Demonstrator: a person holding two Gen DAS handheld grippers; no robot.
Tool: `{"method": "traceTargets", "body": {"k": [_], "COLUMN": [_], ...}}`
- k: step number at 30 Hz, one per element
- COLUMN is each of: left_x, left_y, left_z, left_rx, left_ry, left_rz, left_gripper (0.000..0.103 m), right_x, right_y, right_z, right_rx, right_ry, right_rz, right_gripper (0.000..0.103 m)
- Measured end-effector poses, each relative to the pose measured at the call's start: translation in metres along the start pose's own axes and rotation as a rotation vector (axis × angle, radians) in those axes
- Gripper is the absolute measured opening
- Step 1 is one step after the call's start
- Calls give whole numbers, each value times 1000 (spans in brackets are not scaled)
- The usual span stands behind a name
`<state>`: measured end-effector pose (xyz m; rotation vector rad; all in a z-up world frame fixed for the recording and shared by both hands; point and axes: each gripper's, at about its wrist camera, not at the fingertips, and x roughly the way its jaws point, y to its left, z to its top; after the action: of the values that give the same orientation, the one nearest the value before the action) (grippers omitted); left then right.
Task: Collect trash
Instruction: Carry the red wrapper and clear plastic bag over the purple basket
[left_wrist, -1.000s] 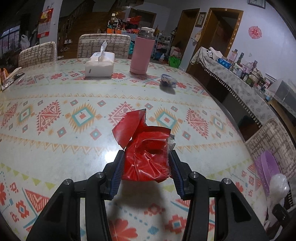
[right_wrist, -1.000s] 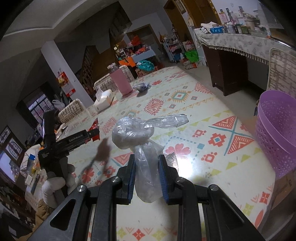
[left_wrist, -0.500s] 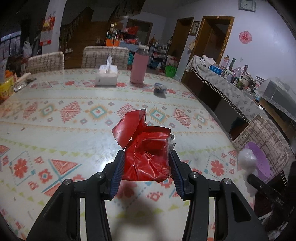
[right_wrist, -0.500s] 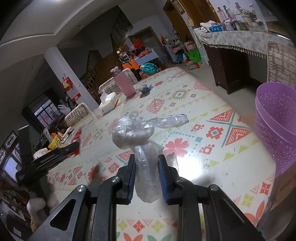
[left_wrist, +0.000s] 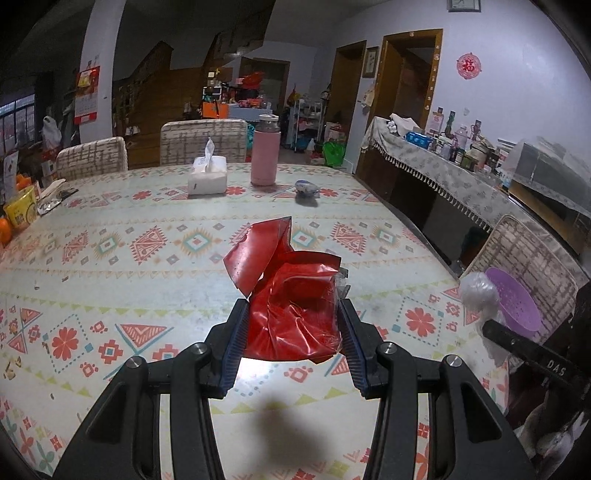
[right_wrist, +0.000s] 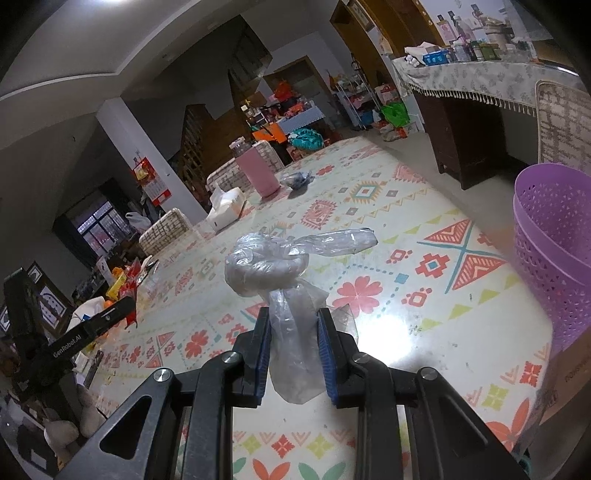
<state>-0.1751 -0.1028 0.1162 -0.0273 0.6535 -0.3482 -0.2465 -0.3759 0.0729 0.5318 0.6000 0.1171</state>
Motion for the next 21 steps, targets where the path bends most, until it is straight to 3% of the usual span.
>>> {"method": "traceTargets", "body": {"k": [12,21], "left_x": [-2,6], "left_y": [-16,-41], "left_z": [-4,-8], "left_rx": [48,100], "left_ry": [4,33], "left_rz": [29,4], "left_gripper": [47,47], "right_x": [-15,-26], "right_y": [13,-1], "right_z": [-3,-4], "right_rx": [-44,-21], "right_ry": [-33,-50], "right_rz": [11,14], "right_gripper": [28,28]}}
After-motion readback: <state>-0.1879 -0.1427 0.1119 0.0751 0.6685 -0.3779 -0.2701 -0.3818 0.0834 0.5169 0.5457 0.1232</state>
